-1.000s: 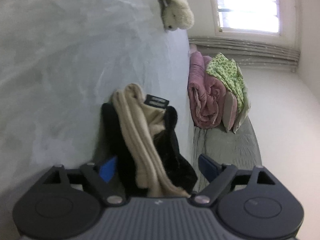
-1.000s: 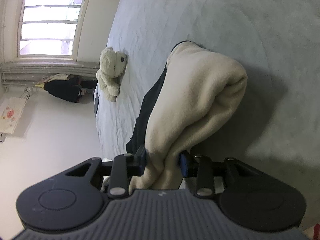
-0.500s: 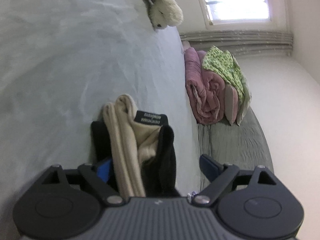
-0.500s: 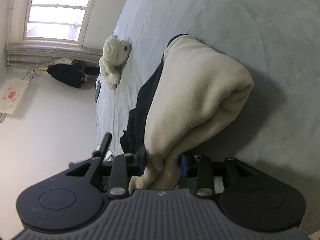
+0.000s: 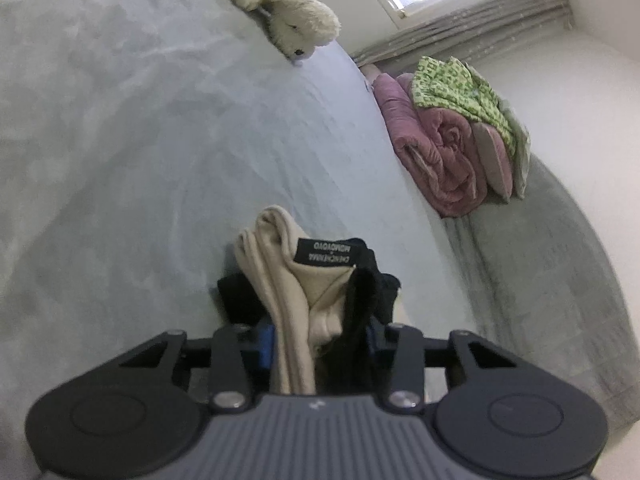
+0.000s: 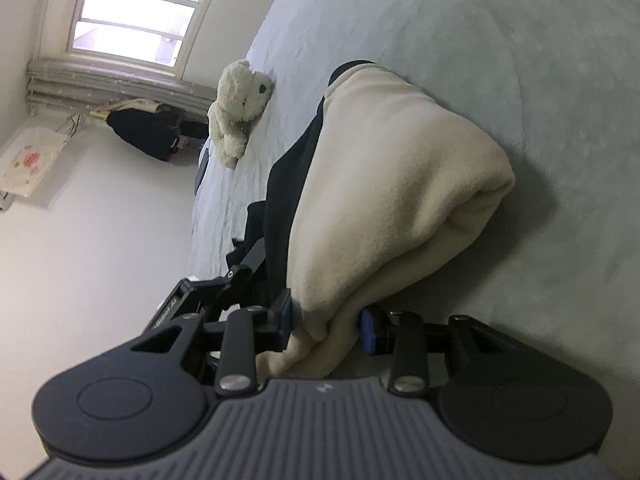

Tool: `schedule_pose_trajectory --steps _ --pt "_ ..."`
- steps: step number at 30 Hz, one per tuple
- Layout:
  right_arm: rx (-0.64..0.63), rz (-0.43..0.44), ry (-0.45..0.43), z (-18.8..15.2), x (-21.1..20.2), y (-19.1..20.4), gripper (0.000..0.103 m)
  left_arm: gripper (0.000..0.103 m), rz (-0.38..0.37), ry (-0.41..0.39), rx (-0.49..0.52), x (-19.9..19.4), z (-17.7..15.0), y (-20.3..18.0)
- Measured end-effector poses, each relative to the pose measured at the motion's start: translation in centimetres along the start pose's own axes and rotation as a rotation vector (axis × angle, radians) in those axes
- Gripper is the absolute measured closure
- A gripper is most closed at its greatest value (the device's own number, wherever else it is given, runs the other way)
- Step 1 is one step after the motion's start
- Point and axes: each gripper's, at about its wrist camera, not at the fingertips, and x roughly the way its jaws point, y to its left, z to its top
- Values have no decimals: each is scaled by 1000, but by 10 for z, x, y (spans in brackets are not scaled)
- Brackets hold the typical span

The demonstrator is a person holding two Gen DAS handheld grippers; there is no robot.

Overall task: Fold clothes
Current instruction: 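Lift the beige bundle off the bed with both grippers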

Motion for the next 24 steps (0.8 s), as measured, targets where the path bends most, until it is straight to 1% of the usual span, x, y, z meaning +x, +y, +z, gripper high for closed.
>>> schedule_pose_trajectory --steps 3,5,8,11,14,17,21,24 --pt "-1 7 -1 0 0 -2 66 66 30 0 57 0 1 -8" --pt "23 19 3 2 1 -5 66 67 66 -13 127 -2 -2 -19" --pt "32 31 5 3 0 -9 66 67 135 -61 235 -7 -13 -41" --pt "25 31 8 0 0 -14 66 67 229 -131 365 -11 -35 -64" --pt "3 26 9 -5 -1 -17 66 67 294 -198 493 -14 -55 -80" --pt "-39 23 6 -7 -4 -16 66 67 305 -231 540 -18 -60 -82" --pt "-65 25 10 -7 -4 -16 66 67 318 -259 602 -15 -63 -88" --pt "-82 27 12 -8 -4 -17 66 67 330 -269 627 -15 -67 -92"
